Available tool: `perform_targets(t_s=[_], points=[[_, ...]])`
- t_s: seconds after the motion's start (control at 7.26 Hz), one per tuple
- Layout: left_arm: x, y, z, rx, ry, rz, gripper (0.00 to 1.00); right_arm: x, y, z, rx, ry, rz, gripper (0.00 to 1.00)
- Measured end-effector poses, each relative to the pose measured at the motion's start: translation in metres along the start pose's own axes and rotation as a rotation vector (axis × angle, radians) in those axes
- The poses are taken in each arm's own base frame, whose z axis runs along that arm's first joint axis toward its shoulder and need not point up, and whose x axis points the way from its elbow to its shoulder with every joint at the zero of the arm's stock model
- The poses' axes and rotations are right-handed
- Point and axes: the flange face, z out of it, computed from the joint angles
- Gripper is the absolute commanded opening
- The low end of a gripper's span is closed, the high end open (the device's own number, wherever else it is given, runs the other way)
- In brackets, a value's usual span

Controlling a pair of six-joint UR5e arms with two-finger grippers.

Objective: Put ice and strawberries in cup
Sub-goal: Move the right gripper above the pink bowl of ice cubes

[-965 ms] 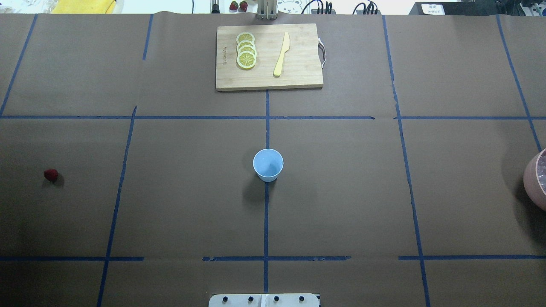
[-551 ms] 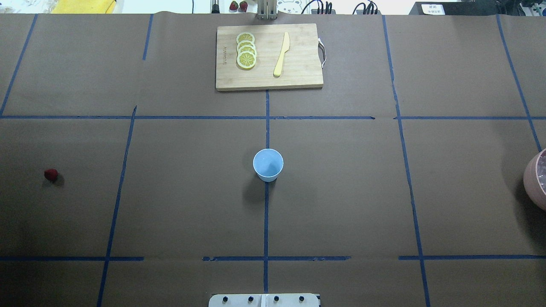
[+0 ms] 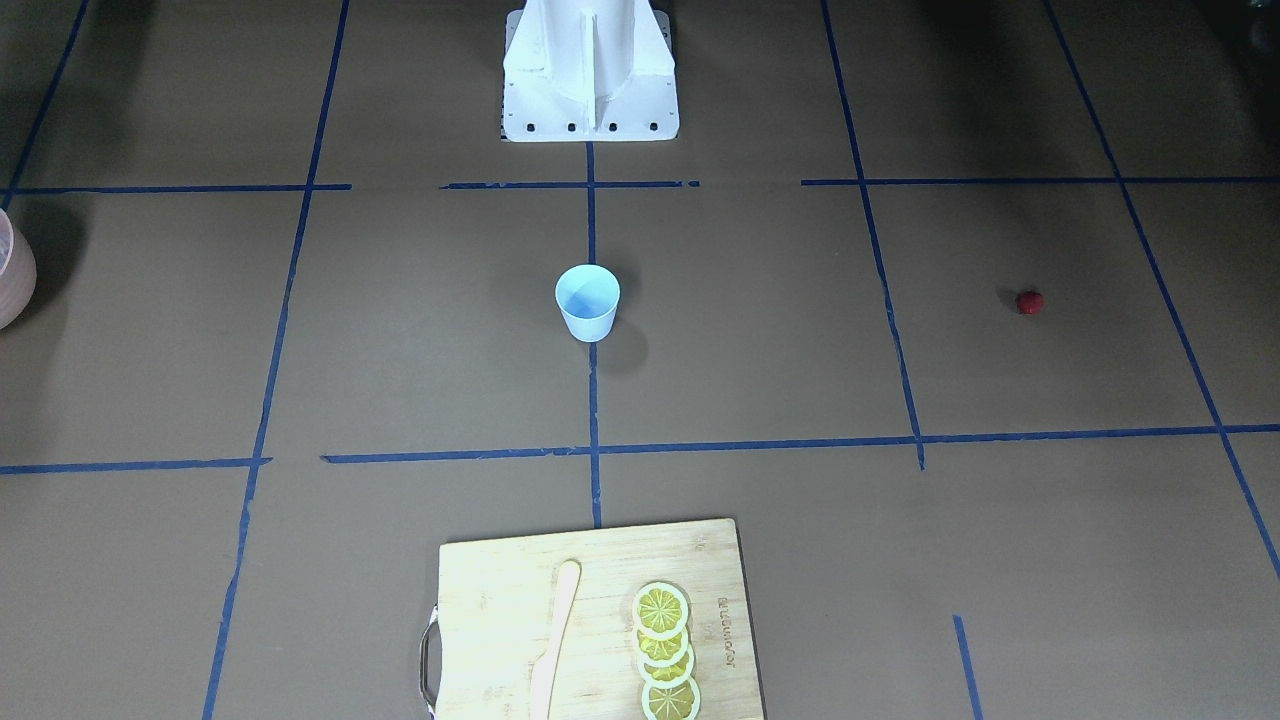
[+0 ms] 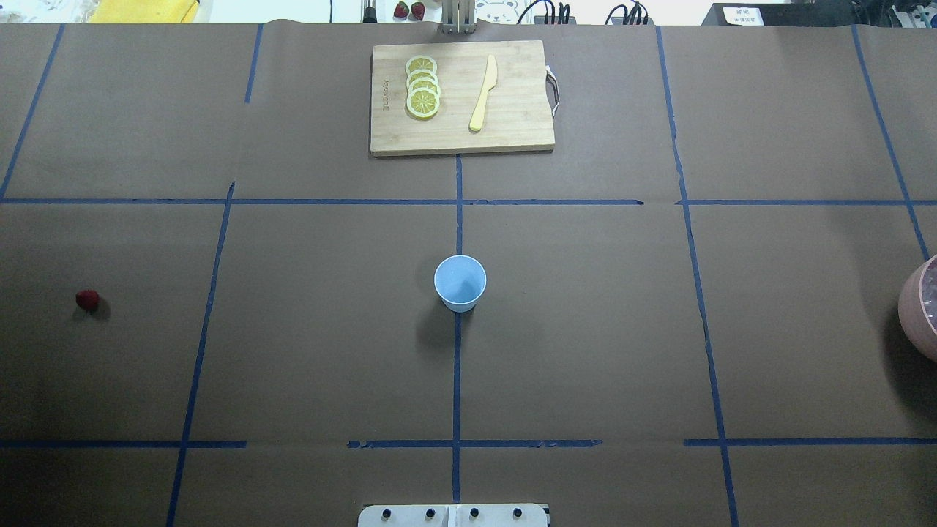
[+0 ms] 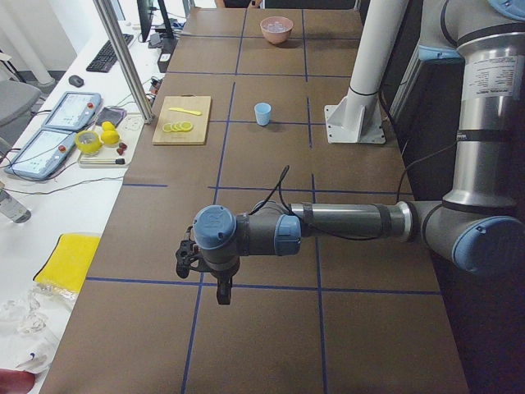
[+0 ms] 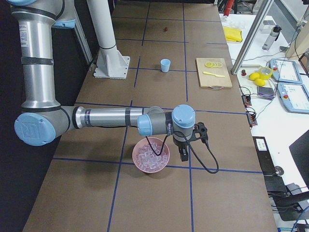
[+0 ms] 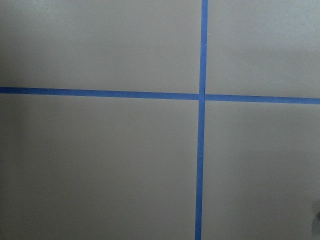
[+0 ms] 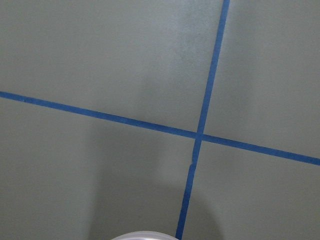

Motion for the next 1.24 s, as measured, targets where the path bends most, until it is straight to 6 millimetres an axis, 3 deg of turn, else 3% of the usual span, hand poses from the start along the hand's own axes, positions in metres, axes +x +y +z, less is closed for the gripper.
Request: perform_targets(t_s=[0.14,0.55,0.69,1.24], points=[[0.000,0.000,0.000,0.001,0.000,0.001,1.00,-0.009,0.013,0.001,-0.003,0.006,-0.019,0.99],[0.001,0.000,-0.001,0.003,0.000,0.001,1.00,-0.005,0.065,0.018,0.009,0.026,-0.058,0.99],[0.001,0.000,-0.001,0.003,0.000,0.002,1.00,-0.008,0.076,0.027,0.005,0.032,-0.082,0.93],[0.003,-0.001,-0.003,0.007,0.001,0.005,1.00,-0.025,0.082,0.062,-0.063,0.057,-0.146,0.82]])
